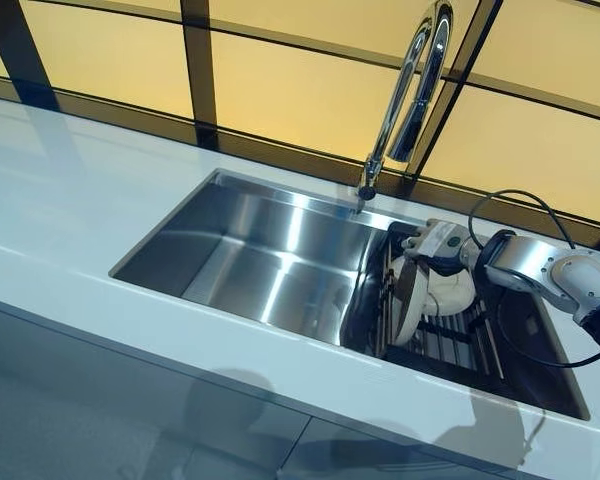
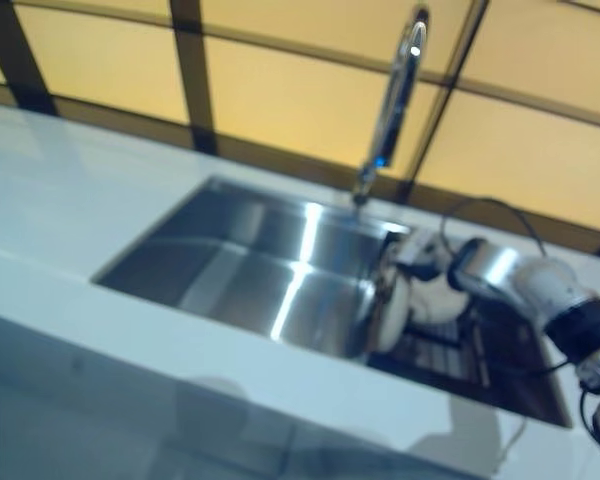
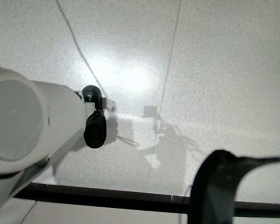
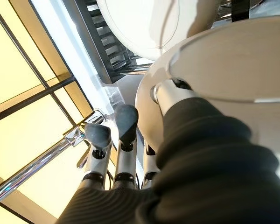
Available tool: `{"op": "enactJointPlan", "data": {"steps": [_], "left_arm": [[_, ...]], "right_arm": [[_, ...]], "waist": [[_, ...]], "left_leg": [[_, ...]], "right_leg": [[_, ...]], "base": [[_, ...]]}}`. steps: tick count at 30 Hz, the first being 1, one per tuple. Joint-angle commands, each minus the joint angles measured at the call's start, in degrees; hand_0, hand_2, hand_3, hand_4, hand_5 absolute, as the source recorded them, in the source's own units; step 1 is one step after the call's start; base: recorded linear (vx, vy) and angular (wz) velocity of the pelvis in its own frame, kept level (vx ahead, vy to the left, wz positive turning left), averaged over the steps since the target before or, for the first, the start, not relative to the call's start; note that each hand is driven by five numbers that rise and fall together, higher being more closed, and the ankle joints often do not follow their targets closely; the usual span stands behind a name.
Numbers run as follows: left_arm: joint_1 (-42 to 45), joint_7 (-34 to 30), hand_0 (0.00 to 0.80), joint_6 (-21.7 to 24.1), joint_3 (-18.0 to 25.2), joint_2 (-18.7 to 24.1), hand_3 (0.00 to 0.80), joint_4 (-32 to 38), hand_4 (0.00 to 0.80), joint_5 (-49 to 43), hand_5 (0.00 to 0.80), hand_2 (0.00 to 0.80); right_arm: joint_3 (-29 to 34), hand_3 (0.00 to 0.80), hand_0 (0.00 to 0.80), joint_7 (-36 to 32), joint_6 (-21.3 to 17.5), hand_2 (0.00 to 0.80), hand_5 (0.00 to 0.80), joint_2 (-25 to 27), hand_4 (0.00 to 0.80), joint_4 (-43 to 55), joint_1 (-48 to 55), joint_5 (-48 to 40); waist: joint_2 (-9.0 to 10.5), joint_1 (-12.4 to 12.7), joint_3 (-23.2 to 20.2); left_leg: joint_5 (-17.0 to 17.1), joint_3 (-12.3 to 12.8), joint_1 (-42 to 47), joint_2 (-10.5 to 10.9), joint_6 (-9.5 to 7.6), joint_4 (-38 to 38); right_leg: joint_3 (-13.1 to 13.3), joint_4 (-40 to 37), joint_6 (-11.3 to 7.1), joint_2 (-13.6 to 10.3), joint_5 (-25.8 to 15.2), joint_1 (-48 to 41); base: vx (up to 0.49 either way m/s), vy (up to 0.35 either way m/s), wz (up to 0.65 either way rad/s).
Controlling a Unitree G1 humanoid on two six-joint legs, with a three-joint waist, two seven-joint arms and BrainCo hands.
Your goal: Take plates into dishwasher
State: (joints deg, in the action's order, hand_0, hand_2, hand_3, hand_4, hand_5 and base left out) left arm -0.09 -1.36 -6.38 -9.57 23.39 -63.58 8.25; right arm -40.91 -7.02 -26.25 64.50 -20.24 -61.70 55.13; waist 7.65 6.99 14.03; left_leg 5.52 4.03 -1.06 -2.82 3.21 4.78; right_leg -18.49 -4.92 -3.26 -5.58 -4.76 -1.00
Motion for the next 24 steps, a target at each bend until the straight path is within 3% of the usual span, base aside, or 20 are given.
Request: {"op": "enactJointPlan", "data": {"steps": [1, 24], "left_arm": [[0.28, -0.15, 0.000, 0.83, 0.17, -0.02, 0.000, -2.10, 0.000, 0.24, 0.000, 0.000], [1.04, -0.17, 0.000, 0.39, 0.81, -1.21, 0.000, -3.53, 0.000, -0.69, 0.000, 0.000]], "right_arm": [[-1.78, 0.800, 0.800, 2.51, 1.29, 0.800, 0.800, 4.41, 0.800, 0.54, -3.21, 0.97], [0.44, 0.800, 0.800, 2.13, 2.54, 0.800, 0.800, 8.21, 0.800, -0.52, -3.80, 0.25]], "waist": [[0.90, 0.11, -2.90], [1.83, -1.25, -7.73]], "left_leg": [[-5.23, 0.55, 1.25, 0.34, -1.29, 0.22], [-6.45, 1.61, 4.34, 0.38, -1.55, 0.22]], "right_leg": [[1.94, 0.17, -5.14, -0.89, 1.35, -1.46], [3.33, -0.08, -5.30, -0.33, 1.83, -3.69]], "base": [[0.009, 0.009, -0.06], [0.005, 0.006, -0.03]]}}
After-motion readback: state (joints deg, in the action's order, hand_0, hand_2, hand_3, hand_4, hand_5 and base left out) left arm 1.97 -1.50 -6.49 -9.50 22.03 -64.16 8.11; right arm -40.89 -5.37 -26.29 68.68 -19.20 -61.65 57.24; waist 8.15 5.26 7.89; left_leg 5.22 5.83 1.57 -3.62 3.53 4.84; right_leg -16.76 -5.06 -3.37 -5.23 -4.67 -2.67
